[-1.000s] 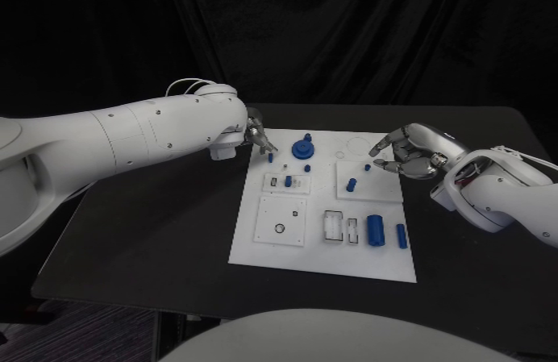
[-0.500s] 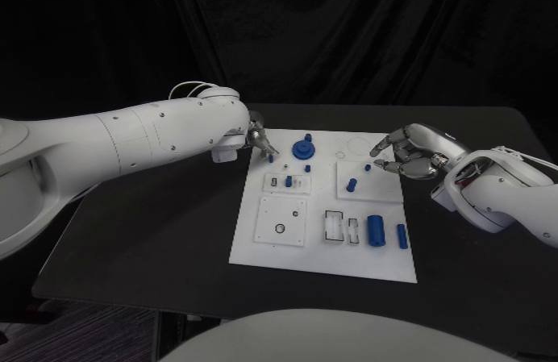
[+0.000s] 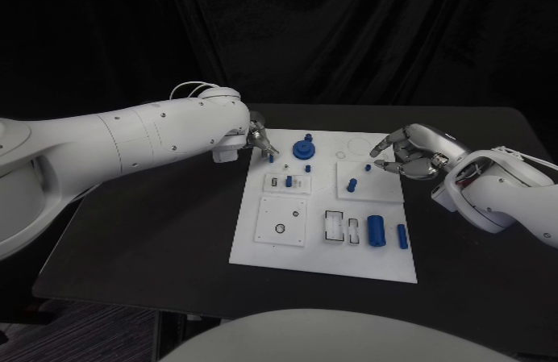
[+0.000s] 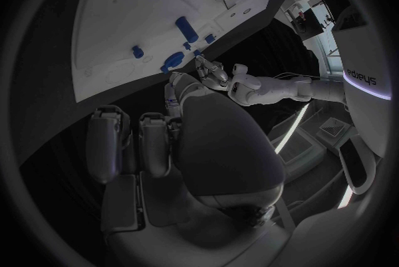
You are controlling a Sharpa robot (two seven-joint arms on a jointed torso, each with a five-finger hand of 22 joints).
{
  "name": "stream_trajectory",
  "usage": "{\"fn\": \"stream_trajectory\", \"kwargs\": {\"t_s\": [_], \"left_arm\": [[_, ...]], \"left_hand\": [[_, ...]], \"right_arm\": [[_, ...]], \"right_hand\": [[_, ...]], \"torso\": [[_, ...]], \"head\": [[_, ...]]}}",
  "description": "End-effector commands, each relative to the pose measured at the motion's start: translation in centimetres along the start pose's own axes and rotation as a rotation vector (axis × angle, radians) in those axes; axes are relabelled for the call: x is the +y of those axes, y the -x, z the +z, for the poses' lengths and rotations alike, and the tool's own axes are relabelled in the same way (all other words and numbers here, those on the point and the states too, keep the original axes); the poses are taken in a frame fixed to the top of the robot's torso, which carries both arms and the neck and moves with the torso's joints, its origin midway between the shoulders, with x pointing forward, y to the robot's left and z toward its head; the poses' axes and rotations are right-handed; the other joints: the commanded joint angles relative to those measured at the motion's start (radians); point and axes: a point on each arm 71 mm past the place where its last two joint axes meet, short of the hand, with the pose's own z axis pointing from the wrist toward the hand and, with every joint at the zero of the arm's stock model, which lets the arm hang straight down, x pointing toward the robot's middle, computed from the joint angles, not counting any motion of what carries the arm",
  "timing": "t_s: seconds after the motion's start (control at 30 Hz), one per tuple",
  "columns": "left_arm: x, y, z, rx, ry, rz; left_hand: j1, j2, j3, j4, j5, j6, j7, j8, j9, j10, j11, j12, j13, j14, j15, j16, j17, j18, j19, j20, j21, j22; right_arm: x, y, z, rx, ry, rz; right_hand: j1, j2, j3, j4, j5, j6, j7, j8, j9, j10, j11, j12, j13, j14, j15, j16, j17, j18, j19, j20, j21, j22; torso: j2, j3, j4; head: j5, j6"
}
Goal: Assemble the parts on the task board
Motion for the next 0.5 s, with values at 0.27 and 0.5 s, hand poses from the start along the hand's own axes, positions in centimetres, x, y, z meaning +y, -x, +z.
{"fn": "stream_trajectory", "kwargs": {"t_s": [0.27, 0.5], "left_arm": [[-0.43, -0.34, 0.17, 0.018, -0.022, 0.011], [-0.39, -0.44, 0.26, 0.024, -0.019, 0.014]], "left_hand": [[0.022, 0.012, 0.008, -0.009, 0.059, 0.013, -0.002, -0.017, -0.007, 0.108, 0.004, 0.004, 0.263, 0.106, 0.003, -0.001, 0.263, -0.006, 0.107, 0.006, 0.003, 0.263], [0.025, 0.013, 0.01, -0.011, 0.069, 0.014, -0.002, -0.019, -0.008, 0.108, 0.003, 0.004, 0.263, 0.106, 0.002, -0.001, 0.263, -0.006, 0.107, 0.005, 0.003, 0.263]], "right_arm": [[-0.13, -0.16, 0.0, 0.009, -0.018, 0.002], [-0.14, -0.15, -0.02, 0.009, -0.019, 0.002]], "right_hand": [[-0.005, 0.006, 0.006, -0.001, 0.003, -0.004, 0.007, -0.004, -0.001, 0.036, 0.006, -0.006, 0.155, 0.065, 0.006, -0.005, 0.065, 0.005, 0.022, 0.006, -0.003, 0.191], [-0.006, 0.007, 0.007, -0.001, 0.005, -0.004, 0.007, -0.005, -0.002, 0.035, 0.006, -0.007, 0.154, 0.065, 0.007, -0.006, 0.064, 0.006, 0.022, 0.006, -0.004, 0.19]], "torso": [[0.0, -0.0002, 0.0007], [0.0, -0.0001, 0.0007]], "head": [[0.003, 0.0], [0.002, 0.0]]}}
